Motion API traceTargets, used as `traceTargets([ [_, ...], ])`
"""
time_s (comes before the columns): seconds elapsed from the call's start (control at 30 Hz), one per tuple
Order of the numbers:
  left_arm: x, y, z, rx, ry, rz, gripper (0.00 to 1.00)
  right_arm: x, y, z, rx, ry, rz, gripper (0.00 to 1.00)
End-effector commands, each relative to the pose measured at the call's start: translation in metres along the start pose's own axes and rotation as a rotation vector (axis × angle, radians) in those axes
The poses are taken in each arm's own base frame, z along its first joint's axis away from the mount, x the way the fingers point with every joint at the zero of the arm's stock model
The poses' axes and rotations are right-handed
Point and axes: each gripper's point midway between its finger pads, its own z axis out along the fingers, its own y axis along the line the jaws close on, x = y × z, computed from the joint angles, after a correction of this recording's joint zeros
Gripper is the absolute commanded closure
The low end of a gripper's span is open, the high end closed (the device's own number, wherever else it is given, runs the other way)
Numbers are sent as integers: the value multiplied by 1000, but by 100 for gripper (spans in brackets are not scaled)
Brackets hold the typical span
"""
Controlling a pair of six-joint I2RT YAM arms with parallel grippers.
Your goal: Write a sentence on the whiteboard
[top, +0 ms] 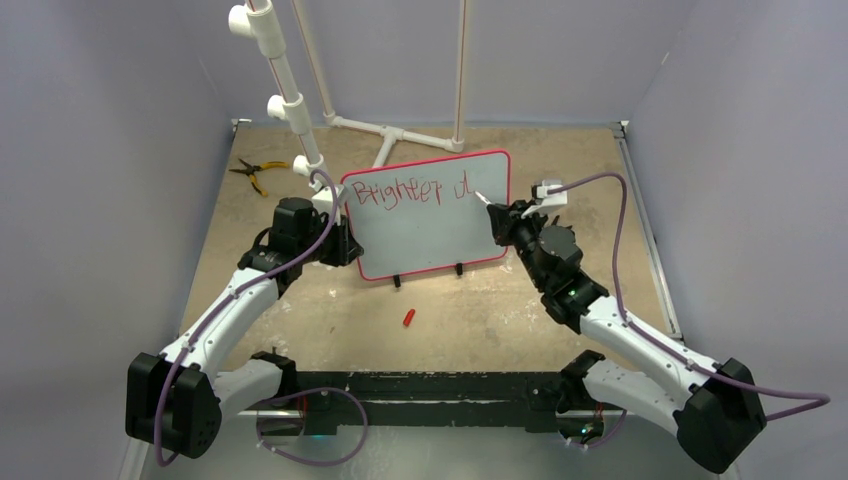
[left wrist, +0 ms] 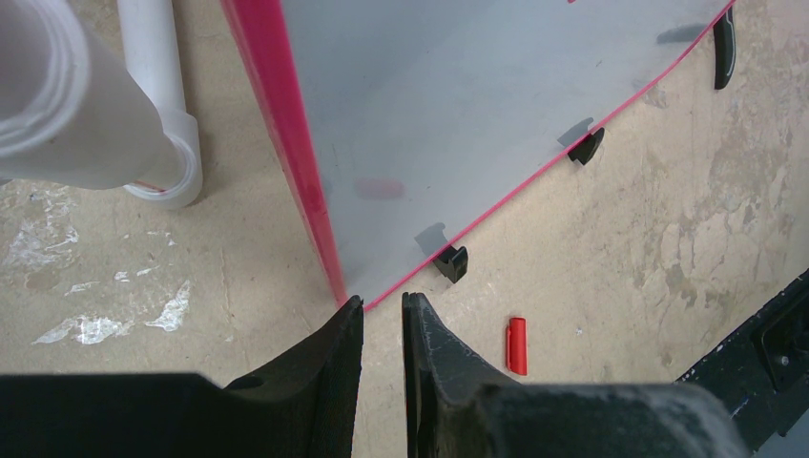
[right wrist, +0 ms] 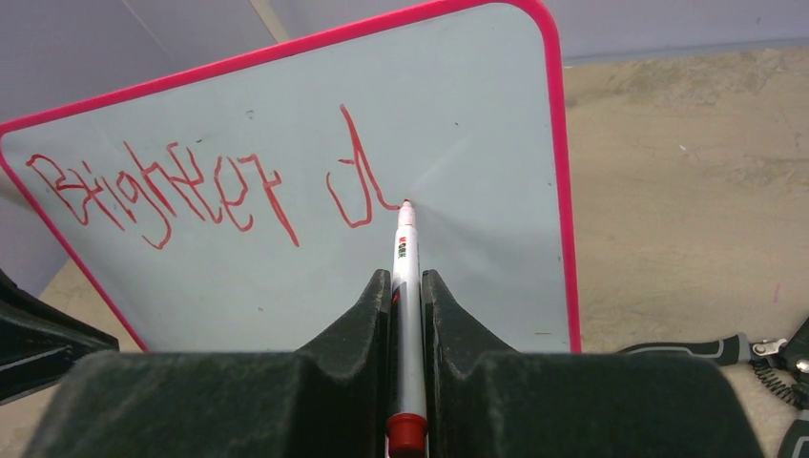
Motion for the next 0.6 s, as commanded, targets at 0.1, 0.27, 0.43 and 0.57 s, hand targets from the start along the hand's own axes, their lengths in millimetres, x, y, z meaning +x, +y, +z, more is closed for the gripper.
traceTargets([
  [0.1,-11,-4,-3,18,-48,14,80,-44,3,10,34,-131,16,100],
  [0.27,-12,-4,-3,18,-49,15,80,-52,6,13,28,-157,20,100],
  [0.43,-12,-4,-3,20,-50,15,80,-51,14,17,-13,-146,-6,100],
  [0.57,-12,-4,-3,21,-50,17,80,-42,17,18,-38,-112,-18,100],
])
